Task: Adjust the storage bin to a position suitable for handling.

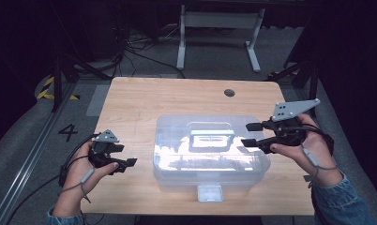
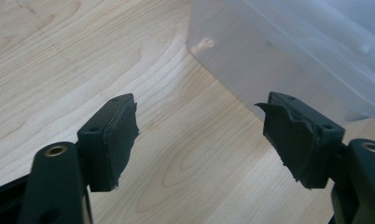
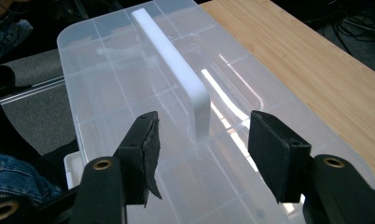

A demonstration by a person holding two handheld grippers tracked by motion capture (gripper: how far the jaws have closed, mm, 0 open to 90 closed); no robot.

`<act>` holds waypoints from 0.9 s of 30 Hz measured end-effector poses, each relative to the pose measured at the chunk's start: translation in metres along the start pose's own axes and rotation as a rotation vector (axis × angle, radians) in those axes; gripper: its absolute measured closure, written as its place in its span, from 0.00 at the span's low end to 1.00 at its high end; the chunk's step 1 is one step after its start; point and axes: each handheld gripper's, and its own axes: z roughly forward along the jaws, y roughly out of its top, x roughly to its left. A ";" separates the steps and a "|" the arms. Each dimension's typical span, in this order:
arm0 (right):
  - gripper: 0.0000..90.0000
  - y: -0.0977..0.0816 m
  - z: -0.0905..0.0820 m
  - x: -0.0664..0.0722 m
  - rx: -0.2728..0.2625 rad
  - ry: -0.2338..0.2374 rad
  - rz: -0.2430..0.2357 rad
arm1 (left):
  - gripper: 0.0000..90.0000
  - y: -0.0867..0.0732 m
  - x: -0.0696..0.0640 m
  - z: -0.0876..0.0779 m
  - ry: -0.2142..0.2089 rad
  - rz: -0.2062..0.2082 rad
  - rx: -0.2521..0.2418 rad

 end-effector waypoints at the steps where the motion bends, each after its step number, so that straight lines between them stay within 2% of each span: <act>1: 0.49 0.000 0.003 0.000 0.006 0.002 0.003 | 0.29 0.000 0.000 0.000 0.000 0.000 0.000; 2: 0.49 0.000 0.003 0.000 0.006 0.002 0.003 | 0.29 0.000 0.000 0.000 -0.008 0.007 0.000; 7: 0.50 0.004 0.021 -0.001 0.036 0.006 -0.004 | 0.29 0.001 -0.002 0.002 -0.007 -0.006 -0.014; 11: 0.52 0.009 0.033 0.001 0.050 0.019 -0.018 | 0.29 0.002 -0.004 0.004 -0.019 0.030 -0.013; 20: 0.60 0.014 0.054 0.004 0.092 0.030 -0.047 | 0.31 0.001 -0.004 0.006 -0.014 0.001 -0.013; 24: 0.68 0.014 0.060 0.005 0.115 0.039 -0.067 | 0.30 0.001 -0.004 0.004 0.001 -0.002 -0.018; 27: 0.80 0.014 0.061 0.004 0.122 0.011 -0.101 | 0.30 0.001 -0.003 0.002 0.023 0.007 -0.025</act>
